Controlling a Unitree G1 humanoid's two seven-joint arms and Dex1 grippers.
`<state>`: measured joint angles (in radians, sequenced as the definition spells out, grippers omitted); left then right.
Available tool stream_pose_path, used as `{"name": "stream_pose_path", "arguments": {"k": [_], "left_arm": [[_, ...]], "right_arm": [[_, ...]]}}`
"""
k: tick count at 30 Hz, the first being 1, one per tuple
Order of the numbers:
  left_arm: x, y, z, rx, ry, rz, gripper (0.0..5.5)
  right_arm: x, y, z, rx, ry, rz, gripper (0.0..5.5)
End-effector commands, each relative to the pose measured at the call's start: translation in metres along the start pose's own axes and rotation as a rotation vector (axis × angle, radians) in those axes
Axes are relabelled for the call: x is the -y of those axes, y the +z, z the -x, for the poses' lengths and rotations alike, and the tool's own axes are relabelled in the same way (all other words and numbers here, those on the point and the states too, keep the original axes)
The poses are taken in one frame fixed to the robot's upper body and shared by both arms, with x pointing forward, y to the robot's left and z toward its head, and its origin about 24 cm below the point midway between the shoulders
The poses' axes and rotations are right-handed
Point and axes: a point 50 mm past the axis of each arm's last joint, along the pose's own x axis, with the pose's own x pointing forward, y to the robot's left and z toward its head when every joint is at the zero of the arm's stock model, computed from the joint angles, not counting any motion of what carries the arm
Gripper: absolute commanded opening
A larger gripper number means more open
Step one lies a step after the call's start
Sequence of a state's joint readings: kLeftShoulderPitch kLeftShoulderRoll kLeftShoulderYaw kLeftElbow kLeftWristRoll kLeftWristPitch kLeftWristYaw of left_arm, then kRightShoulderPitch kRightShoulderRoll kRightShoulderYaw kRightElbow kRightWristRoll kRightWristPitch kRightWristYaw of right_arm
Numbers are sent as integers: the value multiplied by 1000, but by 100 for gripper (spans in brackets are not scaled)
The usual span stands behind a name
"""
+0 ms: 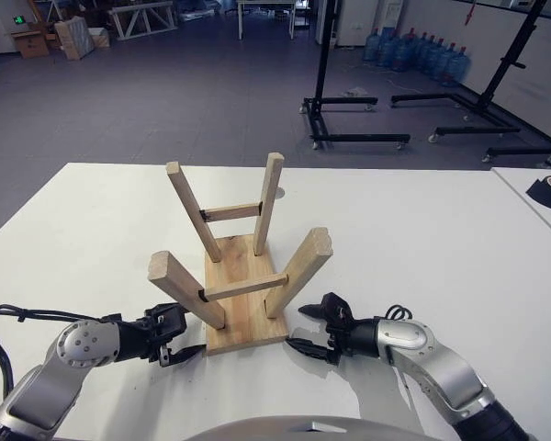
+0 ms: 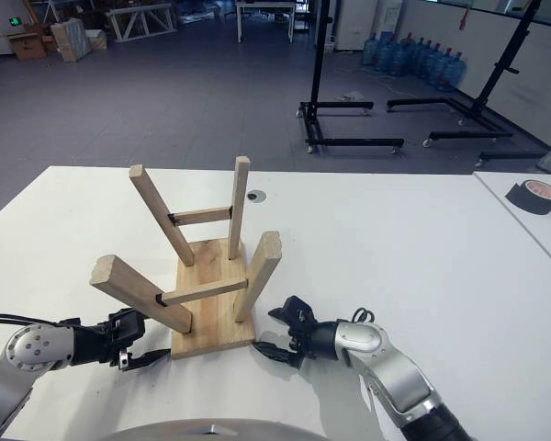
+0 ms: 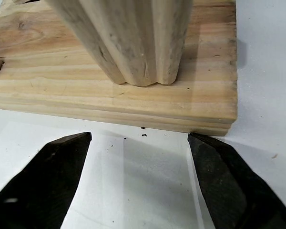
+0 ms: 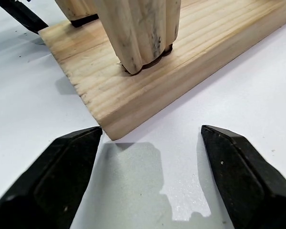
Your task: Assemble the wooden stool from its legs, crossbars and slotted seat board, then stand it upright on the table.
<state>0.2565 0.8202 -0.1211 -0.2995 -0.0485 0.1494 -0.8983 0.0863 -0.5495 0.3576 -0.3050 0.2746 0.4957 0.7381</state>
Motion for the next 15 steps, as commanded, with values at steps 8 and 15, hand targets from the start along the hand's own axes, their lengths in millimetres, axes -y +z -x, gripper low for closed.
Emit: {"name": "stream_pose_path", "arguments": {"k": [8, 15], "left_arm": [[-6, 24, -41, 152, 9, 8, 371], [-11, 29, -51, 206, 18, 42, 371]], "right_arm": [[42, -5, 31, -58, -131, 45, 384], [42, 21, 63, 8, 27, 91, 384]]}}
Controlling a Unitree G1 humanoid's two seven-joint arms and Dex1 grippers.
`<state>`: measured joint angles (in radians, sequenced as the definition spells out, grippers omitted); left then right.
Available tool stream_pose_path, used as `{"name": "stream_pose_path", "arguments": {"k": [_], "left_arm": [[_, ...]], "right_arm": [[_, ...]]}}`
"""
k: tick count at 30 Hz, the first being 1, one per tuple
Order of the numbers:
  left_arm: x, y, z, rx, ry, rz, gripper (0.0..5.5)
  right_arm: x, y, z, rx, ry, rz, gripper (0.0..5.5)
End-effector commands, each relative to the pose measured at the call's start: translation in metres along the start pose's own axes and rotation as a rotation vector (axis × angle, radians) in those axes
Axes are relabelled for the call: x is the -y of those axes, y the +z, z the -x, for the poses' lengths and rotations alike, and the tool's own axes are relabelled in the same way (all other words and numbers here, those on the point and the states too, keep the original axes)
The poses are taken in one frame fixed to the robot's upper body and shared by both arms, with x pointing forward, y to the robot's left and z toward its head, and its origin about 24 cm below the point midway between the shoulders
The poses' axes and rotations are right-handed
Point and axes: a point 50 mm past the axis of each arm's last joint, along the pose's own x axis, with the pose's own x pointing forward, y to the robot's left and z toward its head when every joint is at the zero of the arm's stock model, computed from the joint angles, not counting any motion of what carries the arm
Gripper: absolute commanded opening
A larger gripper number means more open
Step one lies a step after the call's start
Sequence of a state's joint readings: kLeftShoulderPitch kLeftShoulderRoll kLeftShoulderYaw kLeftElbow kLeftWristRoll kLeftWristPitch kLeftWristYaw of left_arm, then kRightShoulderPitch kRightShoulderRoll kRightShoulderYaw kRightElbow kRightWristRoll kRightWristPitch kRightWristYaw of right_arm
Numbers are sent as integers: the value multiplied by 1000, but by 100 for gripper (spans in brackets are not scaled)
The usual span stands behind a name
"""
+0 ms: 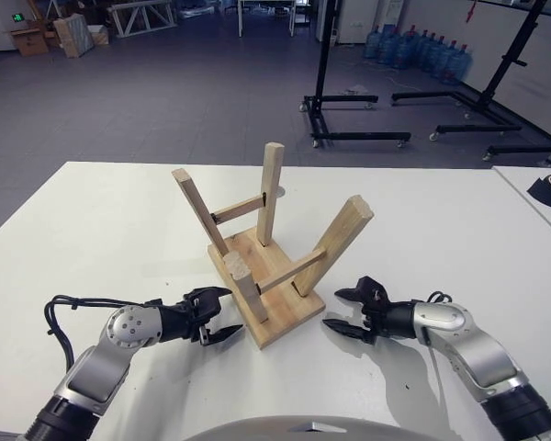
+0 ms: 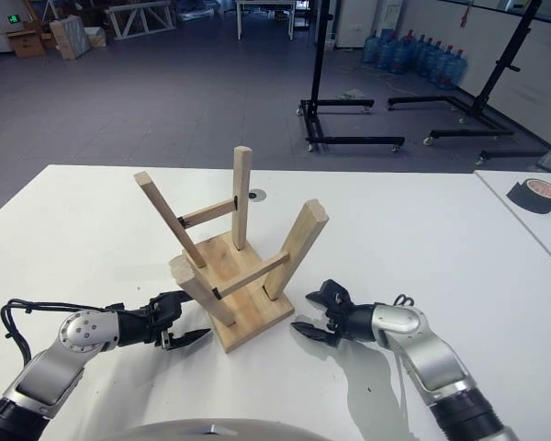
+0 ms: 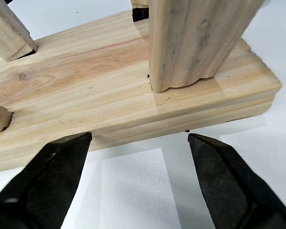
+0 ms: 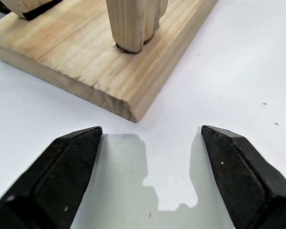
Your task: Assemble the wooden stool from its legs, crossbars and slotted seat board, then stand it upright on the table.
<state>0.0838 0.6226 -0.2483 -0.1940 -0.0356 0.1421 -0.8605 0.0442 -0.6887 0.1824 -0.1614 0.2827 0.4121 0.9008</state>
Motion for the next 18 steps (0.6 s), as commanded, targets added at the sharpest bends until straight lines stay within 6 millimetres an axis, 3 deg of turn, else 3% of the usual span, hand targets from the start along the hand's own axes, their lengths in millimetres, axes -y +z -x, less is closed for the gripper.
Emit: {"name": "stream_pose_path", "arguments": {"k": [1, 8, 13, 18], "left_arm": [[-7, 4, -4, 31, 25, 14, 371], [-4, 3, -2, 45, 38, 37, 371], [-8, 3, 5, 50, 87, 45, 371], [-10, 8, 10, 68, 126, 43, 371]], "right_arm": [[-10, 33, 18, 118, 153, 52, 384], [-50, 100, 39, 472, 291, 204, 384], [-37, 147, 43, 707, -62, 374, 384], [-39, 166, 27, 747, -402, 718, 384]]}}
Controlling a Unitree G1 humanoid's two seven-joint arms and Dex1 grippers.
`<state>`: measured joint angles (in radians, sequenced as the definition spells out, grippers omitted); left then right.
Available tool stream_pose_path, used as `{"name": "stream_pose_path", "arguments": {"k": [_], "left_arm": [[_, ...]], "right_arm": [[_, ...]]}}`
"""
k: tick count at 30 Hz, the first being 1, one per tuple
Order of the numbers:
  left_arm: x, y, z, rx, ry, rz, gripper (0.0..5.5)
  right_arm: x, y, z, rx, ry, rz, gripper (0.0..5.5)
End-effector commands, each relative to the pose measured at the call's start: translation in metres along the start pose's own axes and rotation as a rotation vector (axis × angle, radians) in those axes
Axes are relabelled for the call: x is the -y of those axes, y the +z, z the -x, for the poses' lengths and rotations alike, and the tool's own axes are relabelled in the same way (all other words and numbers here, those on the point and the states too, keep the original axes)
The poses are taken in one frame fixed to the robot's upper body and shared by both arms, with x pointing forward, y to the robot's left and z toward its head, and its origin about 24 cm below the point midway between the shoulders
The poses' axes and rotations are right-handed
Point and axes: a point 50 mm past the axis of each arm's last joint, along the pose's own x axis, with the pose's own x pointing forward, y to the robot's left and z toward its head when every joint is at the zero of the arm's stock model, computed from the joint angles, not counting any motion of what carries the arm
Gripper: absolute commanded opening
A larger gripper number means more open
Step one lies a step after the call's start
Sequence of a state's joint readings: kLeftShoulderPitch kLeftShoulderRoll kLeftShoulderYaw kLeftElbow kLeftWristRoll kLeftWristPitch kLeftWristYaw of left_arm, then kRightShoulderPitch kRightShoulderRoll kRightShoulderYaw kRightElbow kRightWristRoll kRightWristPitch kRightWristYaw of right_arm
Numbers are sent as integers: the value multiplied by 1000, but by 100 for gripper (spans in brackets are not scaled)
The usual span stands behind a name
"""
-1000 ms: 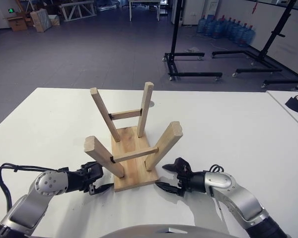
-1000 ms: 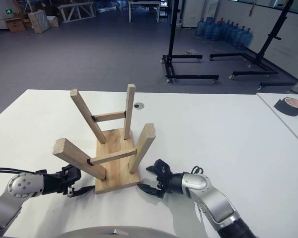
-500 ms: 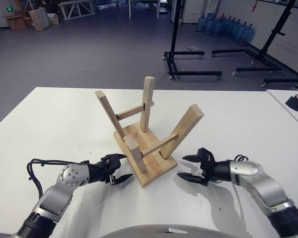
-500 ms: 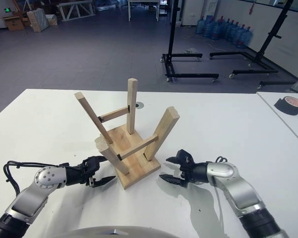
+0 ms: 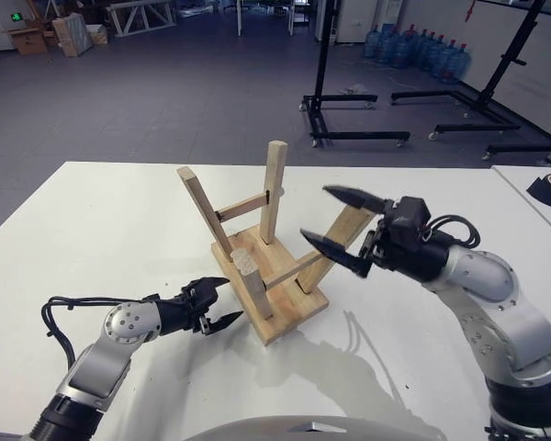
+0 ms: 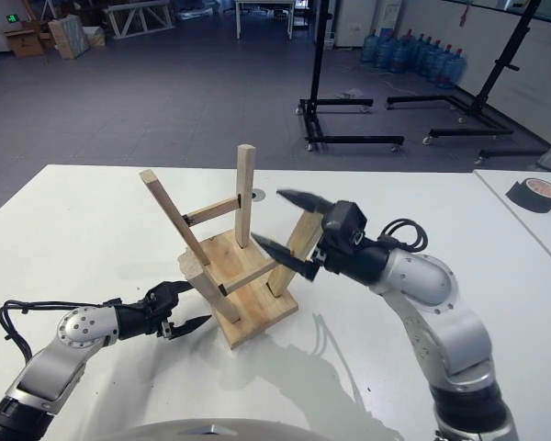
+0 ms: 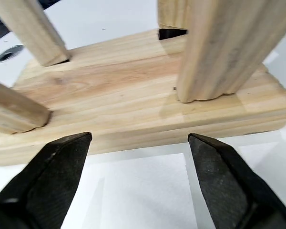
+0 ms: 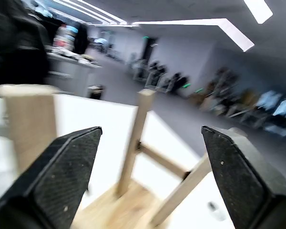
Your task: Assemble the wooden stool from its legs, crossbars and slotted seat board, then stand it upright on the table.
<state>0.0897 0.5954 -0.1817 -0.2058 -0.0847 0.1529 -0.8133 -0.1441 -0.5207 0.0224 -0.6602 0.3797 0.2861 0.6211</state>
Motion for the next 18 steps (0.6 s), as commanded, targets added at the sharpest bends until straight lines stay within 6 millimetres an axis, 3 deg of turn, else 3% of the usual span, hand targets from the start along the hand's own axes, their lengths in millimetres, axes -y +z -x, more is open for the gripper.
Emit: {"name": "stream_pose_path", "arguments": {"k": [1, 6, 9, 11, 13, 15, 17, 18], "left_arm": [[-1, 5, 3, 19, 40, 0, 371], [-4, 10, 0, 44, 60, -7, 371], [-3, 10, -1, 40, 49, -14, 371], [-3, 11, -1, 40, 44, -17, 371], [-3, 13, -4, 46, 34, -21, 371], [-3, 14, -4, 49, 21, -26, 371], [-4, 12, 0, 36, 34, -25, 371], [-4, 10, 2, 30, 46, -24, 371]], "right_arm": [[-2, 3, -18, 28, -119, 379, 384], [-6, 10, -24, 116, -285, 788, 384], [-7, -1, -25, 92, -283, 893, 384], [-20, -36, -22, -16, -147, 924, 384], [-44, -92, -8, -228, 66, 902, 384], [-77, -147, 30, -519, 321, 760, 384], [-94, -162, 54, -624, 457, 650, 384], [-92, -161, 53, -617, 450, 634, 384]]}}
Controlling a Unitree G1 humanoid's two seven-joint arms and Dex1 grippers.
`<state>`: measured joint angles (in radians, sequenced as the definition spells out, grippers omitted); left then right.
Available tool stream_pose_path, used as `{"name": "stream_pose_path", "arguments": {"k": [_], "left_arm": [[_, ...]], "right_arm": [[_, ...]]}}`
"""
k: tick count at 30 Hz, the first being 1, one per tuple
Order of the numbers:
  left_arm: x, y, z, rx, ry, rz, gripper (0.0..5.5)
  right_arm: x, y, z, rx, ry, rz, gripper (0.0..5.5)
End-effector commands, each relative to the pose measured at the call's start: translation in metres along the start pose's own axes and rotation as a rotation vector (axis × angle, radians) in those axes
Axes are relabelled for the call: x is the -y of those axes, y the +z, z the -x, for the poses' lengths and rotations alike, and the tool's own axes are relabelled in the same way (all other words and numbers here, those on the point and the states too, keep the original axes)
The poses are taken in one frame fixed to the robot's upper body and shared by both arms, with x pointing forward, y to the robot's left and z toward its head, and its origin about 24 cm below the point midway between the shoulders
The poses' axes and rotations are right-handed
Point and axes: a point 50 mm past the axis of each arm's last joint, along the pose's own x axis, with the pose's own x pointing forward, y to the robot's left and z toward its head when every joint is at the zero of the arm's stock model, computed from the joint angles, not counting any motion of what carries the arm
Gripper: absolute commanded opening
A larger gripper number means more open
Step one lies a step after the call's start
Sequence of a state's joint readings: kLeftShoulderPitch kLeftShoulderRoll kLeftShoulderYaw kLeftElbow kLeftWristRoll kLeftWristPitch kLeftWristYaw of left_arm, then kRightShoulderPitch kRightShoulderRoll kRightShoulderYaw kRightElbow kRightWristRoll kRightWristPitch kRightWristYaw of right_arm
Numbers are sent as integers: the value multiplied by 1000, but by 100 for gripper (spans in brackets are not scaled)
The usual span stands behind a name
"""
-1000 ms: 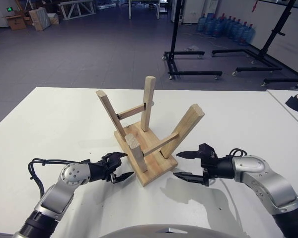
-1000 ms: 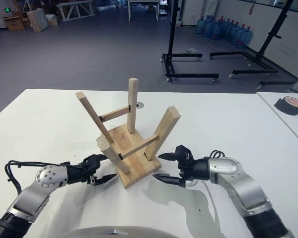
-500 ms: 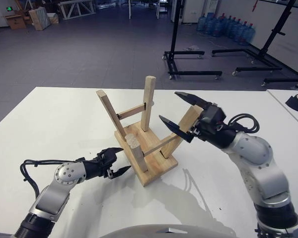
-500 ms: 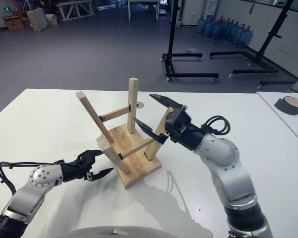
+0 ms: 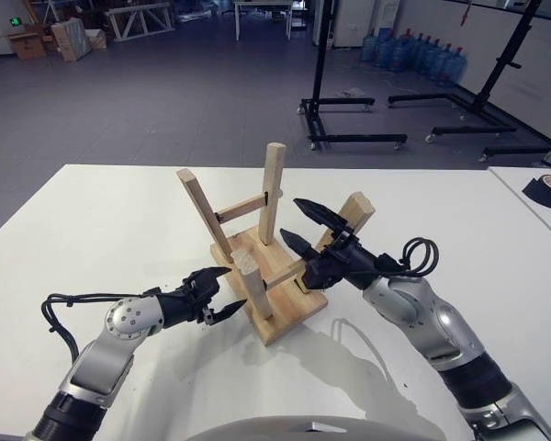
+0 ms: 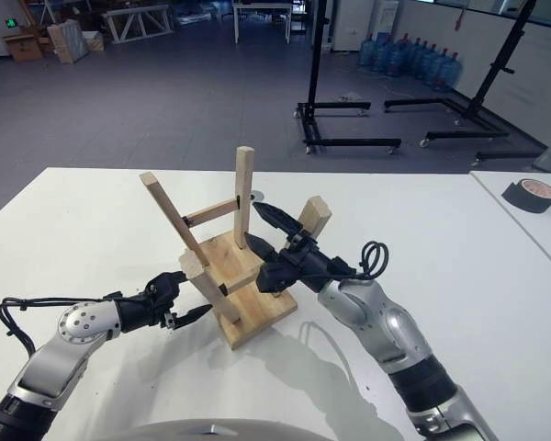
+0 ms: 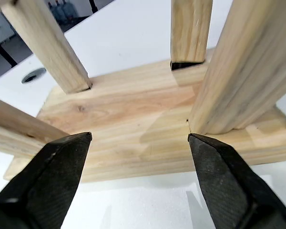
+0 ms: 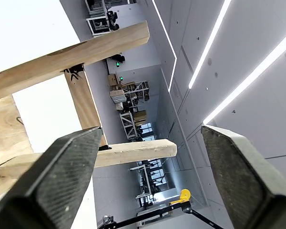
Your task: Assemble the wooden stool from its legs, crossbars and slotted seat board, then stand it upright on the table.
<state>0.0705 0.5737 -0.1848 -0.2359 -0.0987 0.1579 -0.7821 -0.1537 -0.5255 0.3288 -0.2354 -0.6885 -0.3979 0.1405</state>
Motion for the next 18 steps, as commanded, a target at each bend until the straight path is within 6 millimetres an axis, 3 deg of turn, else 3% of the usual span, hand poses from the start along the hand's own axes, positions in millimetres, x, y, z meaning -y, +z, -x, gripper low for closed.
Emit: {"name": "stream_pose_path", "arguments": {"k": [1, 6, 9, 13, 18], "left_arm": [[-2, -1, 9, -26, 27, -14, 371], [10, 15, 30, 29, 11, -89, 371], [16, 38, 40, 121, -25, -129, 371], [16, 56, 42, 159, -27, -173, 371], [17, 73, 39, 205, -38, -197, 371]], "right_arm": [[-104, -18, 67, -241, 657, -206, 384], [-91, -26, 64, -235, 593, -189, 384], [-83, -28, 60, -229, 530, -187, 384], [-66, -35, 45, -209, 411, -132, 384], [-59, -36, 38, -207, 365, -146, 384]]}}
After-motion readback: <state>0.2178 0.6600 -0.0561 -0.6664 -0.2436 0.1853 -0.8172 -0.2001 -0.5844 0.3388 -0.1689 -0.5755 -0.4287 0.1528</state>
